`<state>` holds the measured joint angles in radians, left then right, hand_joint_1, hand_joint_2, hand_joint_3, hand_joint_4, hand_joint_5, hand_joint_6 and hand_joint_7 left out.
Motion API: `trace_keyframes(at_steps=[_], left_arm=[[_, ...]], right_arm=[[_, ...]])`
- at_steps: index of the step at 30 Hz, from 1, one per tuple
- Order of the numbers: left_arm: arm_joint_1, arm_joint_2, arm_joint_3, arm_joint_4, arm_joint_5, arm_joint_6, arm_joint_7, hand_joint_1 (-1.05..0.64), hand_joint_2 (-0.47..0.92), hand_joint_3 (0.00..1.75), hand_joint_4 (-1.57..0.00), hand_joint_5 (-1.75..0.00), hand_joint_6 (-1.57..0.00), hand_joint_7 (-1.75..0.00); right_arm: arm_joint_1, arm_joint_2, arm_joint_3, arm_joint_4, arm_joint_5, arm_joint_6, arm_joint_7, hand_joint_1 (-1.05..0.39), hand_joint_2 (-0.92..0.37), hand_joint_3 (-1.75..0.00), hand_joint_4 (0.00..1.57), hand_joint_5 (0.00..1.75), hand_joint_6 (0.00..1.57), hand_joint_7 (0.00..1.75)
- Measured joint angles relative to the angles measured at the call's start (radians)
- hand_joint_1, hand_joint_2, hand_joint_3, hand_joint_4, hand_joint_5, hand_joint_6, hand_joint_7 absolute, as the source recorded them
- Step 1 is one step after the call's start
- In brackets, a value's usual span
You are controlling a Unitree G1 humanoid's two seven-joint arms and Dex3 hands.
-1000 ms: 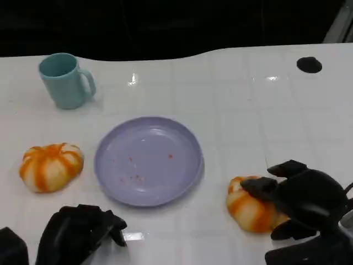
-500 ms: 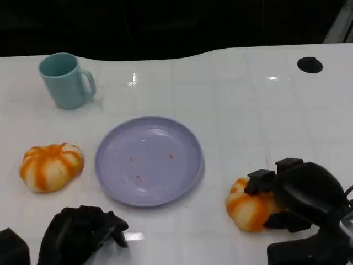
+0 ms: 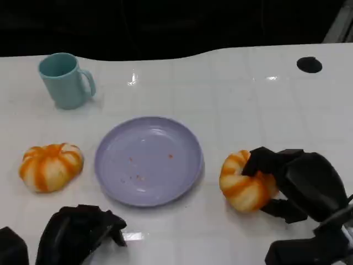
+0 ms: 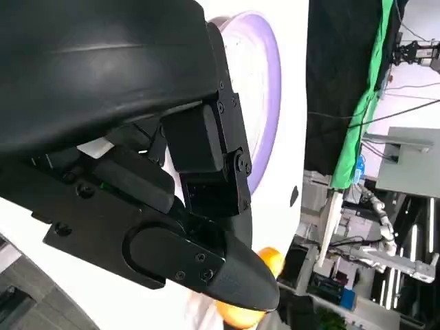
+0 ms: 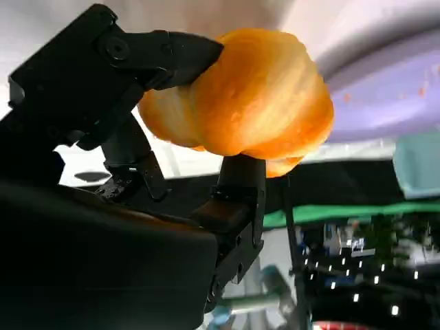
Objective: Grasp the bread from the table and place it into the plate.
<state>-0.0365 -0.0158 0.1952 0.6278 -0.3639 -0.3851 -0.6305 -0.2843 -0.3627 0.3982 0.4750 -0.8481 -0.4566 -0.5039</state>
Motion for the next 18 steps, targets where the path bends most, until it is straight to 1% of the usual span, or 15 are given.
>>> trace_keyframes(at_steps=[1, 2, 3, 4, 5, 7, 8, 11, 14, 18], left_arm=[[-0.002, 0.000, 0.002, 0.003, 0.000, 0.000, 0.000, -1.04, 0.81, 0.00, -0.77, -1.65, -1.57, -0.19], [-0.007, 0.000, 0.003, 0.008, 0.000, 0.000, 0.000, -1.04, 0.81, 0.00, -0.77, -1.65, -1.57, -0.18], [-0.010, 0.000, 0.004, 0.012, 0.000, -0.001, 0.000, -1.04, 0.81, 0.00, -0.77, -1.65, -1.57, -0.18], [-0.014, 0.001, 0.004, 0.017, 0.000, -0.004, 0.000, -1.04, 0.81, 0.00, -0.77, -1.65, -1.57, -0.18], [-0.016, 0.001, 0.004, 0.022, 0.000, -0.008, 0.000, -1.04, 0.81, 0.01, -0.77, -1.65, -1.57, -0.18], [-0.017, 0.001, 0.004, 0.028, 0.002, -0.018, 0.000, -1.05, 0.81, 0.00, -0.78, -1.65, -1.57, -0.19], [-0.017, 0.001, 0.004, 0.028, 0.003, -0.019, 0.000, -1.05, 0.81, 0.00, -0.77, -1.65, -1.57, -0.19], [-0.019, 0.002, 0.004, 0.030, 0.004, -0.019, 0.000, -1.05, 0.81, 0.00, -0.77, -1.65, -1.57, -0.18], [-0.024, 0.002, 0.004, 0.038, 0.004, -0.020, -0.001, -1.04, 0.81, 0.00, -0.77, -1.65, -1.57, -0.18], [-0.030, 0.001, 0.004, 0.052, 0.005, -0.037, 0.000, -1.05, 0.81, 0.00, -0.76, -1.65, -1.57, -0.19]], right_arm=[[-0.005, 0.012, -0.006, 0.014, 0.020, -0.012, -0.003, -0.28, -0.35, -1.31, 0.97, 1.75, 0.82, 1.50], [-0.010, 0.022, -0.011, 0.028, 0.046, -0.027, -0.004, -0.28, -0.33, -1.32, 0.97, 1.75, 0.83, 1.48], [-0.015, 0.032, -0.017, 0.039, 0.071, -0.043, -0.001, -0.28, -0.32, -1.34, 0.96, 1.75, 0.81, 1.50], [-0.020, 0.043, -0.025, 0.046, 0.100, -0.056, 0.006, -0.27, -0.31, -1.36, 0.95, 1.75, 0.78, 1.57], [-0.023, 0.053, -0.031, 0.048, 0.131, -0.065, 0.025, -0.27, -0.30, -1.37, 0.94, 1.75, 0.76, 1.59], [-0.026, 0.070, -0.038, 0.049, 0.183, -0.081, 0.061, -0.23, -0.25, -1.41, 0.96, 1.75, 0.76, 1.68], [-0.028, 0.080, -0.040, 0.051, 0.204, -0.093, 0.069, -0.23, -0.25, -1.42, 0.97, 1.75, 0.76, 1.69], [-0.047, 0.109, -0.044, 0.063, 0.234, -0.131, 0.079, -0.21, -0.24, -1.43, 0.97, 1.75, 0.76, 1.70], [-0.079, 0.138, -0.044, 0.080, 0.248, -0.142, 0.096, -0.21, -0.23, -1.44, 0.98, 1.75, 0.78, 1.70], [-0.108, 0.180, -0.044, 0.107, 0.253, -0.147, 0.101, -0.18, -0.16, -1.56, 1.01, 1.75, 0.82, 1.66]])
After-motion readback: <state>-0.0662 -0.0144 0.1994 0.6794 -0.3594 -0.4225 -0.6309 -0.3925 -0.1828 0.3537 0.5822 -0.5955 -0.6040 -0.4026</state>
